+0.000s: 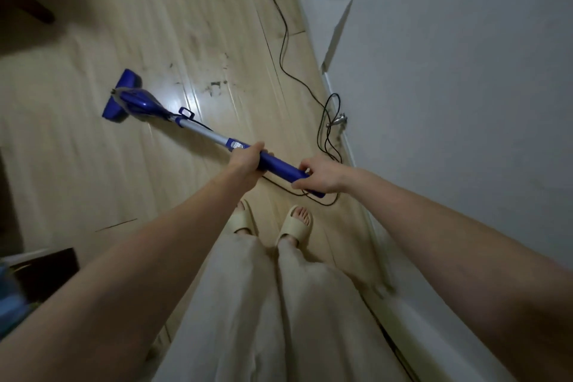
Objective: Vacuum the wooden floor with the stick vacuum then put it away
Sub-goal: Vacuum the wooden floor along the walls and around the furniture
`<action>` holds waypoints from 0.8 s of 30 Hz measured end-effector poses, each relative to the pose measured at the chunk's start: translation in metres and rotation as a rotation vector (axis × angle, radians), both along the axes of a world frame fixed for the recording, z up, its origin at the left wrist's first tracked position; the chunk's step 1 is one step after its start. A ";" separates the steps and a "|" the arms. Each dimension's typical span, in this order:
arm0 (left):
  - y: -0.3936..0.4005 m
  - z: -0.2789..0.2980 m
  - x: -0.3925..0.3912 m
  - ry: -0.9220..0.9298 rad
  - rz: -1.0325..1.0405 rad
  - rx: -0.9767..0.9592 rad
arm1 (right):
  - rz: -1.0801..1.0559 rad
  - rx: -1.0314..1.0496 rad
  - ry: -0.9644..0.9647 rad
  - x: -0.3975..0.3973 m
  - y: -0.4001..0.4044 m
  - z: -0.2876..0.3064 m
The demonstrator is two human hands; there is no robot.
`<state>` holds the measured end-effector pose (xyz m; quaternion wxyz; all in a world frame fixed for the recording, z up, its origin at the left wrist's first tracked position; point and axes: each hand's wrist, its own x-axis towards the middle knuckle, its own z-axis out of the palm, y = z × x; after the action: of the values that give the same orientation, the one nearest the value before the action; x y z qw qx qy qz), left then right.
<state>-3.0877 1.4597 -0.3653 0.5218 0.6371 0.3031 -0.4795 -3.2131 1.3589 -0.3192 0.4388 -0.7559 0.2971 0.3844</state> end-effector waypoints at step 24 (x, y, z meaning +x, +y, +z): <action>0.160 0.211 0.050 0.014 -0.228 -0.152 | -0.324 0.107 -0.192 0.057 0.188 0.217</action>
<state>-3.0374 1.6196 -0.1538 0.5086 0.6226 0.1951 -0.5618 -3.1559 1.5466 -0.1020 0.5610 -0.7070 0.3508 0.2498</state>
